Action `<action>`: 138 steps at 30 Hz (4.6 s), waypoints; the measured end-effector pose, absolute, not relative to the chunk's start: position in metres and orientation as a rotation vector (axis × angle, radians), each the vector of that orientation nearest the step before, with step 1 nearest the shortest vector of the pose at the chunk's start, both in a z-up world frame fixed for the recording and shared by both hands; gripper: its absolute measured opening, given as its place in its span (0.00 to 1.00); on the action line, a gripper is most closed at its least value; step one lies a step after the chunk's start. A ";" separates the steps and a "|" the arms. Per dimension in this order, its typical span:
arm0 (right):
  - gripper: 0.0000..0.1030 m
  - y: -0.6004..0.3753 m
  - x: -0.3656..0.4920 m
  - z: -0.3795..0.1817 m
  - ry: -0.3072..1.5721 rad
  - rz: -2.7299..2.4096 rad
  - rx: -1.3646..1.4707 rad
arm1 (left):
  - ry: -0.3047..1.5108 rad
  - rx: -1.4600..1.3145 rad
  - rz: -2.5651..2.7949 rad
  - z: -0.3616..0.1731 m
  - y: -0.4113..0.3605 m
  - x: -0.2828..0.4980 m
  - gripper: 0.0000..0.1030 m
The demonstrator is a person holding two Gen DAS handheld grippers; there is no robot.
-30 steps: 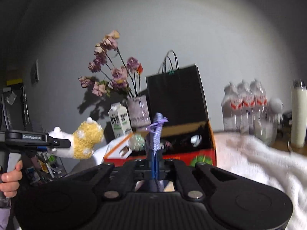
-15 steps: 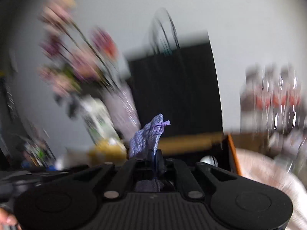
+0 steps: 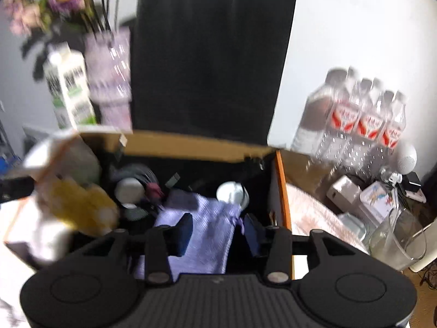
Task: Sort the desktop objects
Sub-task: 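Carry the plush toy and purple pouch into the red box and release, then move both open tools back toward the items on the towel, then grasp the navy case with the left tool while the right tool grasps a small figure, then carry the navy case and small figure into the red box and release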
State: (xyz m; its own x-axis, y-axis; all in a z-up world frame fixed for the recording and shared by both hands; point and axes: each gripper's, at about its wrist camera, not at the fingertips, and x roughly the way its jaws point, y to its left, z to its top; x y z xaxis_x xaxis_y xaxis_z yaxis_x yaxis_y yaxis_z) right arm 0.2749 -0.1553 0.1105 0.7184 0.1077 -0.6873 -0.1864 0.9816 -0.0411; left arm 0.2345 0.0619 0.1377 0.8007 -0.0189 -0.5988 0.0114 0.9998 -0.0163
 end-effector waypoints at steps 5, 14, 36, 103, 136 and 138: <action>0.60 -0.162 0.239 0.137 0.709 0.234 -0.057 | 0.670 -0.107 0.024 0.142 0.075 0.217 1.00; 0.80 -0.181 0.137 0.132 0.603 0.328 -0.013 | 0.732 -0.110 -0.048 0.125 0.074 0.118 1.00; 0.83 -0.224 -0.085 0.014 0.494 0.252 -0.014 | 0.667 -0.103 -0.164 0.039 0.017 -0.074 1.00; 0.06 -0.258 0.140 0.137 0.507 0.428 0.286 | 0.692 -0.056 -0.116 0.145 0.007 0.191 0.61; 0.73 -0.228 0.283 0.123 0.730 0.285 0.103 | 0.816 -0.066 -0.025 0.127 0.036 0.247 0.84; 0.78 -0.230 0.254 0.131 0.708 0.295 0.068 | 0.802 -0.030 -0.040 0.127 0.033 0.224 0.87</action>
